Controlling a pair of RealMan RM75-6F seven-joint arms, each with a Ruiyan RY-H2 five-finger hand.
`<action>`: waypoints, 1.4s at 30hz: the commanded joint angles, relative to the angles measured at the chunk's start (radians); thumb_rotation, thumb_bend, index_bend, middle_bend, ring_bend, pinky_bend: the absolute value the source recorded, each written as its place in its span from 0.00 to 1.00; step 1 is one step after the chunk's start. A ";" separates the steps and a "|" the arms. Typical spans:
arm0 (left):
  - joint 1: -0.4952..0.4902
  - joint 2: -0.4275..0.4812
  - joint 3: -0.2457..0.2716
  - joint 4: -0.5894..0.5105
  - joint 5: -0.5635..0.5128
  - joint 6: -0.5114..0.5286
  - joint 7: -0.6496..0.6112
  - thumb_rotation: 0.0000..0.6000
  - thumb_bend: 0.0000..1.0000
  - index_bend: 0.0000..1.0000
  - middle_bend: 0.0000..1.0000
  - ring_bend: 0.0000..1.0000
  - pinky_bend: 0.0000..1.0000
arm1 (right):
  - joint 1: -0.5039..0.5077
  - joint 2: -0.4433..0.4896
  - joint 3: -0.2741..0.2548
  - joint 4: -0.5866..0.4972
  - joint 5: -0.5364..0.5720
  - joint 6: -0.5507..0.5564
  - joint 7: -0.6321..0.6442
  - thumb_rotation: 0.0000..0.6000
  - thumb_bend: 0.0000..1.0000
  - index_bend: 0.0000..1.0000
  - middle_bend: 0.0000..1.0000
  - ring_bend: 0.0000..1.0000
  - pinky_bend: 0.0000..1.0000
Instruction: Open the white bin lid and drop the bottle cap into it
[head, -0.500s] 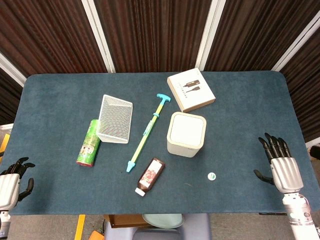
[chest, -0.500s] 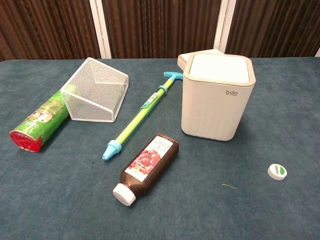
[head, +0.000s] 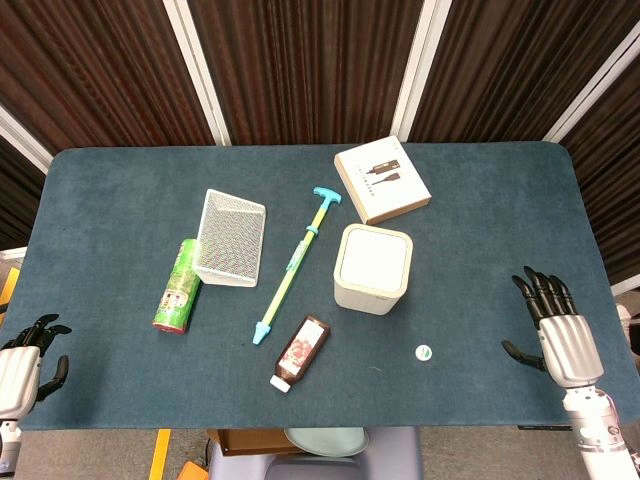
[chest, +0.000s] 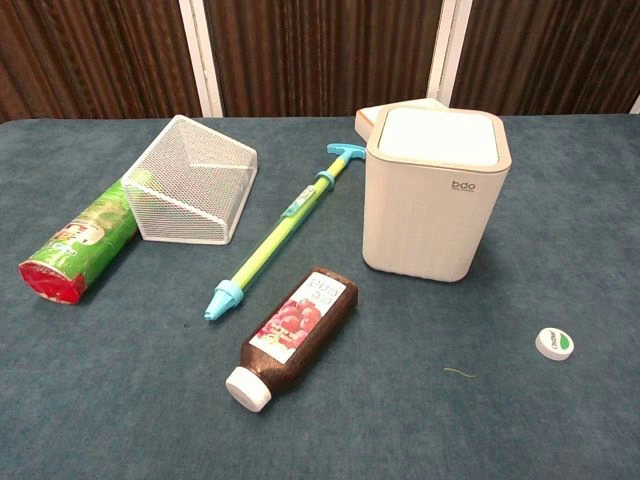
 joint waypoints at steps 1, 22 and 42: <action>0.000 0.007 0.000 -0.014 0.001 -0.002 -0.011 1.00 0.50 0.33 0.17 0.26 0.43 | -0.006 -0.010 -0.007 0.018 -0.029 0.012 0.008 1.00 0.27 0.00 0.28 0.18 0.14; 0.004 0.036 0.018 -0.044 0.022 -0.009 -0.018 1.00 0.50 0.37 0.18 0.26 0.43 | 0.225 0.128 0.078 -0.488 0.118 -0.383 -0.369 1.00 0.77 0.00 0.79 0.92 0.83; 0.008 0.045 0.015 -0.049 0.023 -0.001 -0.033 1.00 0.50 0.37 0.19 0.26 0.43 | 0.418 0.010 0.148 -0.521 0.544 -0.501 -0.591 1.00 0.85 0.09 0.80 0.92 0.83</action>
